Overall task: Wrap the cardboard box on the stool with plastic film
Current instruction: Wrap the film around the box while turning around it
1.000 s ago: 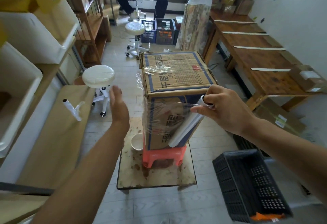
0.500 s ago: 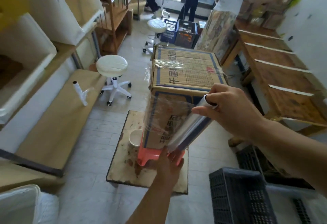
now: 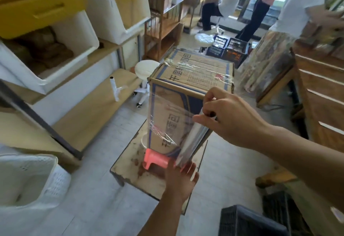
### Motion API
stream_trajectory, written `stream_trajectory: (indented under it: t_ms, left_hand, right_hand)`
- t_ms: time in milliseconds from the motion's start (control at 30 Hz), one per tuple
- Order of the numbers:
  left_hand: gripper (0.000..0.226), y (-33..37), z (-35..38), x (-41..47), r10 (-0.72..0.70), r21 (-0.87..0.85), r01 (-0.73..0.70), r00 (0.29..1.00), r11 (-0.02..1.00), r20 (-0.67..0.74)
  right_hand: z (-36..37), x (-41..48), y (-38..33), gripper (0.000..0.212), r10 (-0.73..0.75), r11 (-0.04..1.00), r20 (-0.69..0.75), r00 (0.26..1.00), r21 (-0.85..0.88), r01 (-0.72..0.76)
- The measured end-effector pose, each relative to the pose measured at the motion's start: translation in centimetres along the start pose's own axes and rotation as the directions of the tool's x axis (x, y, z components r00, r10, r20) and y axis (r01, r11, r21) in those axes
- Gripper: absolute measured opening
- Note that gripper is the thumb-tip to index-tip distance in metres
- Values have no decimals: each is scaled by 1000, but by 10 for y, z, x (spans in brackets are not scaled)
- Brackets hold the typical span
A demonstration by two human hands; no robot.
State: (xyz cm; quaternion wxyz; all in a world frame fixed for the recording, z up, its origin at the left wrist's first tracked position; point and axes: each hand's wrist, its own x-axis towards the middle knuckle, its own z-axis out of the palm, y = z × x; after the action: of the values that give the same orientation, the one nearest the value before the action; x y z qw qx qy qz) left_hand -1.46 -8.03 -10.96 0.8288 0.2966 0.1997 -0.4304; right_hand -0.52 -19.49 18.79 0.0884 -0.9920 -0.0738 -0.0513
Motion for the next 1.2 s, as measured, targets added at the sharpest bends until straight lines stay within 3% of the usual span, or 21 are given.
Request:
stream_trajectory:
  t_ms: [33, 133, 433, 533, 600, 633, 700, 733, 800, 967, 1200]
  left_hand:
    - [31, 1, 8, -3, -35, -142, 38, 999, 989, 24]
    - [64, 6, 21, -21, -144, -296, 107, 984, 949, -107]
    - [57, 19, 27, -32, -112, -98, 97, 979, 990, -170]
    - [55, 23, 23, -38, -108, -45, 99, 959, 994, -261]
    - [48, 28, 22, -46, 4, 93, 31, 934, 995, -357]
    - [42, 36, 24, -52, 136, 177, -64, 890, 982, -436]
    - [26, 69, 30, -62, 498, 375, -342, 713, 862, -494]
    - [22, 89, 37, -68, 633, 428, -471, 639, 771, -437]
    - [34, 124, 50, -73, 758, 512, -580, 597, 634, -263]
    - [39, 169, 93, -78, 683, 519, -566, 729, 641, -49]
    - [58, 205, 107, -65, 549, 547, -533, 822, 645, 154]
  right_hand:
    - [-2, 0, 1, 33, -7, 1000, -8, 1000, 7, 7]
    - [-9, 4, 3, 36, -7, 1000, -5, 1000, 22, 7]
    - [-16, 12, 9, 34, -23, 999, 21, 1000, 43, 22]
    - [-16, 17, 7, 36, -30, 998, 12, 999, 51, 30]
    - [-17, 20, 5, 32, -32, 997, -2, 999, 63, 32]
    - [-18, 22, 4, 30, -30, 997, -6, 1000, 66, 31]
    - [-18, 24, 3, 30, -27, 998, -4, 1000, 64, 27]
    - [-17, 24, 3, 31, -28, 998, -5, 1000, 60, 29]
    - [-14, 26, 3, 31, -27, 998, -6, 1000, 57, 28]
    - [-11, 27, -1, 35, -25, 998, 7, 1000, 64, 24]
    - [-12, 26, 1, 29, -16, 998, 4, 1000, 64, 16]
